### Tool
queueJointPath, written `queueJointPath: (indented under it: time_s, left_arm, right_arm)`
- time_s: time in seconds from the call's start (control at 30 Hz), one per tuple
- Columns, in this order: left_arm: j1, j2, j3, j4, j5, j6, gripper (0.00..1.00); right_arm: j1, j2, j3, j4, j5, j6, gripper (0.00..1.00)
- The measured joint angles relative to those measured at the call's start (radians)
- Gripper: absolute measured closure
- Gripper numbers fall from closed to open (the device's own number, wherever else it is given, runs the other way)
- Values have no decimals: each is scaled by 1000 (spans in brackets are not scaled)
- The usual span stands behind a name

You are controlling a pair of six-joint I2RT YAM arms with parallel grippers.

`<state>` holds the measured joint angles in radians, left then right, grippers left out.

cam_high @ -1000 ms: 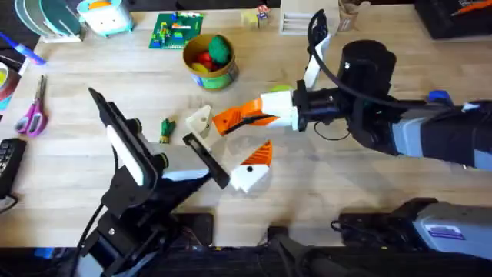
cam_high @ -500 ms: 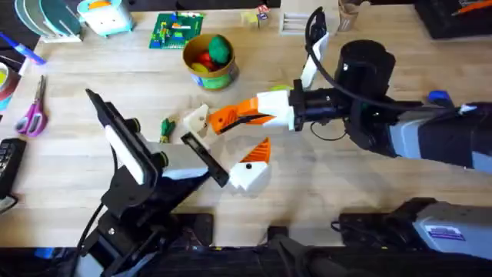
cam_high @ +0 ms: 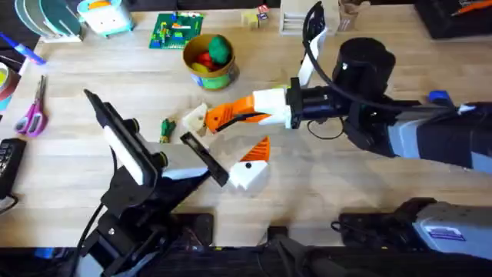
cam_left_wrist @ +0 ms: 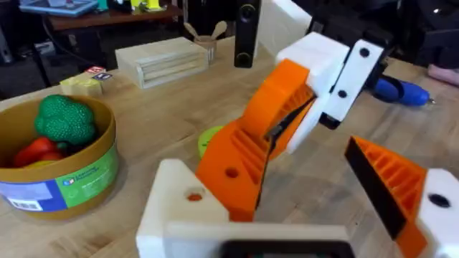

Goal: Pick up the gripper from the table and insert it into the empty holder that is missing its gripper. Then pick up a screw, insert it into the mounting hole, and use the screwdriver to tighten it. Finally, clean up the table by picking up the vegetable and placing it into the bucket.

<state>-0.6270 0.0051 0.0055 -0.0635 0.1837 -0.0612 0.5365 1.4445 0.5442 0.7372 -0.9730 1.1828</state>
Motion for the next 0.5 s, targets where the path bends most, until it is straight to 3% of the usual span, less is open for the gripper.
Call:
queueJointPath:
  time_s: [0.5]
  left_arm:
    - [5, 0, 0, -1, 32, -33, 8]
  right_arm:
    - [62, 117, 32, 86, 28, 23, 993]
